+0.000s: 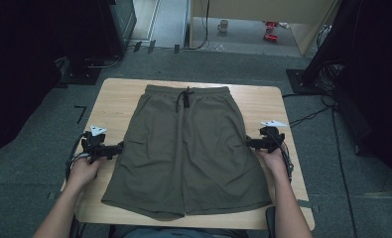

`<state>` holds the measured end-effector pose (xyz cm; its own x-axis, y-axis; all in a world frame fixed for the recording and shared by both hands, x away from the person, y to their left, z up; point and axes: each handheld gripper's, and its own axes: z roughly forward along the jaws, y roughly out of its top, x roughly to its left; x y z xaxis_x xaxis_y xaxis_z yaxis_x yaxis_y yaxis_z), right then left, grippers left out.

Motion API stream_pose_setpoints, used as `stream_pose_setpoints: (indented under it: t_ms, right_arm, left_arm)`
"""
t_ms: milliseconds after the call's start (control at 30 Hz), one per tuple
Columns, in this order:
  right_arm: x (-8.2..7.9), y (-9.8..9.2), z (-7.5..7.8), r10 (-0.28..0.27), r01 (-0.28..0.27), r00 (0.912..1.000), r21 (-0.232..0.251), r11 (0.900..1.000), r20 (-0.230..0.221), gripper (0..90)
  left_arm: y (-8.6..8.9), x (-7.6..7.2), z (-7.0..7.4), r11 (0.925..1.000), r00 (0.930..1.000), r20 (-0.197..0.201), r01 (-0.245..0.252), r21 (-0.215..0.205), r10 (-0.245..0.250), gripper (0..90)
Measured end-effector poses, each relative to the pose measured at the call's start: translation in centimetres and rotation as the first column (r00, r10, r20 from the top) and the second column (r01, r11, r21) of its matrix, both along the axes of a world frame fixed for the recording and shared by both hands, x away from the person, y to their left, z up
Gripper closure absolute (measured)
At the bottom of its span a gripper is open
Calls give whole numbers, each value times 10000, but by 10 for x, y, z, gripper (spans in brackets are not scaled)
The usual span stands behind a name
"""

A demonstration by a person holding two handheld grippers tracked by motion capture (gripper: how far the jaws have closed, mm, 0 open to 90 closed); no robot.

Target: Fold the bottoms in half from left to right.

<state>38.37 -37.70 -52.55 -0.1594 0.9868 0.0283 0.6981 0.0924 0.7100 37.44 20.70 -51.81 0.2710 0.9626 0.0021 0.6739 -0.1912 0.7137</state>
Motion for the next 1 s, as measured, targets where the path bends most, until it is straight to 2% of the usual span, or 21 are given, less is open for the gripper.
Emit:
stream_pose_setpoints:
  t_ms: [633, 767, 1000]
  right_arm:
    - [-1, 1, 0, -169, 169, 9999, -6, 9999, -21, 0]
    - [-1, 0, 0, -30, 30, 10000, -2, 10000, -37, 0]
    - [0, -1, 3, 93, -95, 9995, -55, 9999, -313, 7]
  left_arm:
    - [0, 0, 0, 10000, 10000, -1, 49, 2, -49, 37]
    - [2, 0, 0, 9995, 9995, 1, 310, 0, -310, 37]
    - [8, 0, 1, 9962, 9962, -51, 875, 26, -875, 38]
